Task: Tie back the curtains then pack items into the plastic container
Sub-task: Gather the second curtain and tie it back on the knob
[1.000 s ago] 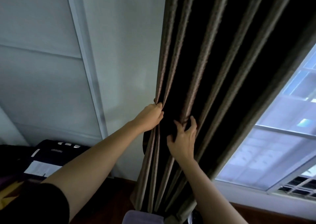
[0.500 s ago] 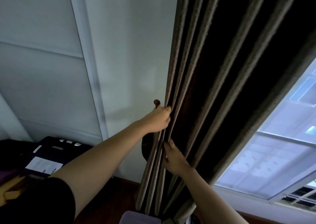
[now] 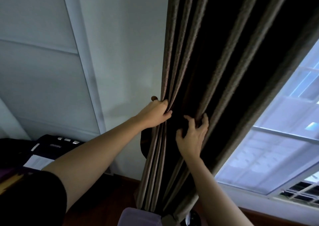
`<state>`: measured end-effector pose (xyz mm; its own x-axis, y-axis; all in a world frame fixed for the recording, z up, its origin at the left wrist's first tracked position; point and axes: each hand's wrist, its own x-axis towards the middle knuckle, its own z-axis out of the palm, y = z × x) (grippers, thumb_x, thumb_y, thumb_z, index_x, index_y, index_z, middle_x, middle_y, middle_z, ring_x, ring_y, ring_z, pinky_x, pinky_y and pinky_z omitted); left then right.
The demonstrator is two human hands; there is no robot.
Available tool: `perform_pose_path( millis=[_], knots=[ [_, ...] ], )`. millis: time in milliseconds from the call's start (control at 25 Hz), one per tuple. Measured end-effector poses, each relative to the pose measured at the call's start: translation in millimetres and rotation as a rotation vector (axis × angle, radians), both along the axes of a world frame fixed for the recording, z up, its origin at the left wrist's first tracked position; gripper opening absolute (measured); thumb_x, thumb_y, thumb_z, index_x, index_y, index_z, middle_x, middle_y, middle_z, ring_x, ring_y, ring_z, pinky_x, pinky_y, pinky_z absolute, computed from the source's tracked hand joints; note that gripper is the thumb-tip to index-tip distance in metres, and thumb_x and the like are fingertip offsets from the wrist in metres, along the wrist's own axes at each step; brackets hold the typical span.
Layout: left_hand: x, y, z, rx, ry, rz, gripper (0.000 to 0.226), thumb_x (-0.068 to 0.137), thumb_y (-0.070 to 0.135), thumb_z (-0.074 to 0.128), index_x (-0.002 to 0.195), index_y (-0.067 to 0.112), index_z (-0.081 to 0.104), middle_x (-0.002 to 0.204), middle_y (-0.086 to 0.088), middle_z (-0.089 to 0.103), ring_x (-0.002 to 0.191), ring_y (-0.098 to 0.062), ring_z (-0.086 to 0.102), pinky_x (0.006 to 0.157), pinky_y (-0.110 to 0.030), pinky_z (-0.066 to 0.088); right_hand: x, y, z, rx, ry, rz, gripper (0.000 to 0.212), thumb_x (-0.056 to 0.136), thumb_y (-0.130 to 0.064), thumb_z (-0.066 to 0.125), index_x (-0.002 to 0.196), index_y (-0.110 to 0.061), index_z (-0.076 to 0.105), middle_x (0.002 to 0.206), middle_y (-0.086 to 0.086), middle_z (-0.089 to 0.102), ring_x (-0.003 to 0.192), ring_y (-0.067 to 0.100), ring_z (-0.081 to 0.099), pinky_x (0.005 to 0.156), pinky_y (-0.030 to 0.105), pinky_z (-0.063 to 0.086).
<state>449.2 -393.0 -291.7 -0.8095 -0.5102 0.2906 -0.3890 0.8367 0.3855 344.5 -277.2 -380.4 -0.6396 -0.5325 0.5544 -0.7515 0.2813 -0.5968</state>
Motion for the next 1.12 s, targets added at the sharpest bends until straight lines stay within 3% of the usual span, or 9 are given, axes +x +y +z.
perform_pose_path(
  millis=[160, 280, 440, 680, 800, 880, 1000, 1040, 1120],
  knots=[
    [-5, -2, 13, 0.012, 0.215, 0.101, 0.017, 0.092, 0.018, 0.053, 0.091, 0.001, 0.05, 0.072, -0.009, 0.055, 0.057, -0.018, 0.049, 0.055, -0.026, 0.037, -28, -21, 37, 0.118, -0.163, 0.066, 0.061, 0.08, -0.014, 0.063, 0.138, -0.016, 0.043, 0.147, 0.027, 0.019, 0.132, 0.043, 0.031, 0.112, 0.038, 0.026],
    [-6, -4, 14, 0.011, 0.155, 0.061, 0.014, 0.092, 0.014, 0.052, 0.088, 0.002, 0.046, 0.066, -0.006, 0.051, 0.051, -0.016, 0.045, 0.049, -0.019, 0.035, -36, -23, 15, 0.303, -0.122, 0.261, 0.068, 0.08, -0.008, 0.06, 0.143, -0.004, 0.033, 0.149, 0.023, 0.025, 0.137, 0.035, 0.031, 0.114, 0.029, 0.024],
    [-8, -7, 22, 0.031, 0.081, 0.012, 0.018, 0.094, 0.011, 0.049, 0.081, 0.009, 0.038, 0.059, 0.004, 0.038, 0.046, -0.007, 0.037, 0.041, -0.013, 0.033, -15, -7, -39, 0.547, -0.071, 0.516, 0.066, 0.083, -0.009, 0.056, 0.144, -0.006, 0.03, 0.154, 0.014, 0.019, 0.139, 0.031, 0.028, 0.114, 0.033, 0.027],
    [-13, -3, 27, 0.06, -0.015, -0.043, 0.03, 0.096, 0.014, 0.046, 0.069, 0.02, 0.033, 0.061, 0.002, 0.042, 0.045, -0.01, 0.041, 0.042, -0.018, 0.031, 1, -5, -47, 0.652, -0.051, 0.565, 0.065, 0.088, -0.012, 0.05, 0.146, -0.005, 0.022, 0.158, 0.011, 0.004, 0.141, 0.031, 0.023, 0.115, 0.037, 0.027],
    [-13, 7, 28, 0.067, -0.024, -0.068, 0.024, 0.095, 0.026, 0.049, 0.08, 0.009, 0.043, 0.064, -0.001, 0.048, 0.048, -0.015, 0.047, 0.047, -0.03, 0.035, 12, -6, -51, 0.617, -0.064, 0.569, 0.066, 0.083, -0.014, 0.054, 0.143, -0.003, 0.028, 0.157, 0.014, 0.011, 0.14, 0.033, 0.024, 0.115, 0.037, 0.026],
    [-15, 13, 27, 0.031, -0.024, -0.061, 0.039, 0.089, 0.043, 0.055, 0.086, 0.006, 0.046, 0.066, -0.004, 0.051, 0.052, -0.016, 0.05, 0.047, -0.028, 0.039, 17, -4, -50, 0.615, -0.107, 0.593, 0.07, 0.081, -0.017, 0.057, 0.143, -0.004, 0.028, 0.156, 0.014, 0.012, 0.141, 0.033, 0.022, 0.116, 0.038, 0.025],
    [-19, 14, 22, -0.063, -0.001, -0.024, 0.032, 0.088, 0.033, 0.058, 0.085, 0.005, 0.045, 0.067, -0.007, 0.052, 0.053, -0.017, 0.049, 0.05, -0.037, 0.045, 13, 7, -32, 0.619, -0.086, 0.565, 0.059, 0.082, -0.019, 0.059, 0.137, -0.006, 0.041, 0.155, 0.015, 0.018, 0.14, 0.034, 0.024, 0.115, 0.035, 0.023],
    [-19, 12, 20, -0.067, 0.015, -0.016, 0.025, 0.089, 0.026, 0.057, 0.084, 0.005, 0.045, 0.068, -0.008, 0.051, 0.054, -0.019, 0.049, 0.053, -0.041, 0.047, 10, 12, -24, 0.489, -0.025, 0.484, 0.052, 0.081, -0.017, 0.061, 0.13, -0.007, 0.051, 0.154, 0.017, 0.022, 0.141, 0.034, 0.024, 0.115, 0.038, 0.021],
    [-18, 8, 18, -0.062, 0.035, -0.015, 0.018, 0.087, 0.018, 0.055, 0.082, 0.006, 0.043, 0.065, -0.006, 0.048, 0.055, -0.021, 0.049, 0.055, -0.04, 0.044, 5, 22, -3, 0.002, 0.07, 0.182, 0.04, 0.074, -0.01, 0.063, 0.114, -0.007, 0.059, 0.148, 0.022, 0.029, 0.139, 0.035, 0.027, 0.115, 0.044, 0.023]
  ],
)
